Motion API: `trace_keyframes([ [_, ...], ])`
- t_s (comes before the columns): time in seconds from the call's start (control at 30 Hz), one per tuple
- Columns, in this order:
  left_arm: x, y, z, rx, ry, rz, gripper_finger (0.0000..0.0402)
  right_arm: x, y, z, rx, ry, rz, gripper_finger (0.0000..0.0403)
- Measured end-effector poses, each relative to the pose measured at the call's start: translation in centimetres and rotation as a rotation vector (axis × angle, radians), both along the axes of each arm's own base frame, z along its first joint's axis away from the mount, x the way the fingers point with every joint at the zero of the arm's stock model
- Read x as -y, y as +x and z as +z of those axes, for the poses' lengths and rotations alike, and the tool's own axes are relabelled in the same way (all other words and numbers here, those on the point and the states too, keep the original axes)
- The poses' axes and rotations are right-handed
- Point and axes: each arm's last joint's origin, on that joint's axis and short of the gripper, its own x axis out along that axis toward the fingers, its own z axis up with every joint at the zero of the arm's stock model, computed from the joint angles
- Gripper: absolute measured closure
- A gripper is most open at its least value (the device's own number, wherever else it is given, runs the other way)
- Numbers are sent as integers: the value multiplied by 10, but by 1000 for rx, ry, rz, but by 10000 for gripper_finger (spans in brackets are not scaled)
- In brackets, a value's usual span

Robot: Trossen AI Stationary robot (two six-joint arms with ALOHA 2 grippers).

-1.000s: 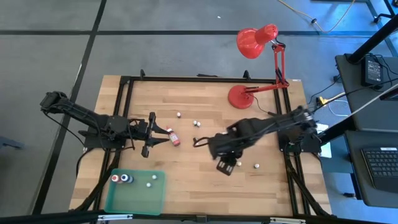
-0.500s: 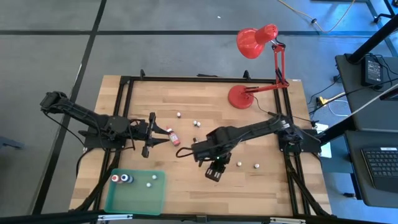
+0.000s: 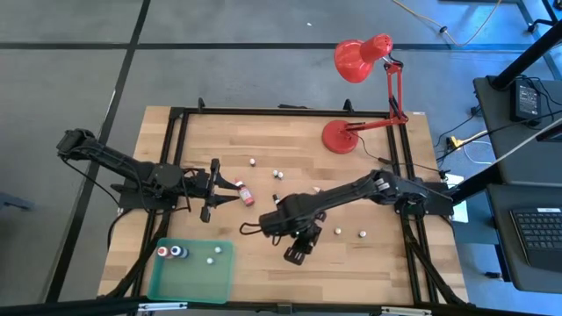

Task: Pick & Place food coloring
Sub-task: Put the yellow food coloring into the blue bin

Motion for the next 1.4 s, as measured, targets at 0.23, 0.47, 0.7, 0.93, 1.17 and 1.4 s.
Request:
trace_keyframes([
  [0.23, 0, 0, 0, 0, 0, 0, 282, -2, 6, -22, -39, 11, 18, 276],
  [0.47, 0, 0, 0, 0, 0, 0, 283, -4, 6, -27, -30, 20, 59, 275],
  [0.7, 0, 0, 0, 0, 0, 0, 283, -4, 7, -27, -28, 22, 62, 261],
  [0.93, 0, 0, 0, 0, 0, 0, 283, -4, 7, -27, -26, 21, 62, 255],
  [1.17, 0, 0, 0, 0, 0, 0, 282, -5, 8, -27, -18, 27, 62, 249],
  [1.4, 0, 0, 0, 0, 0, 0, 281, -8, 7, -27, -28, 64, 61, 225],
])
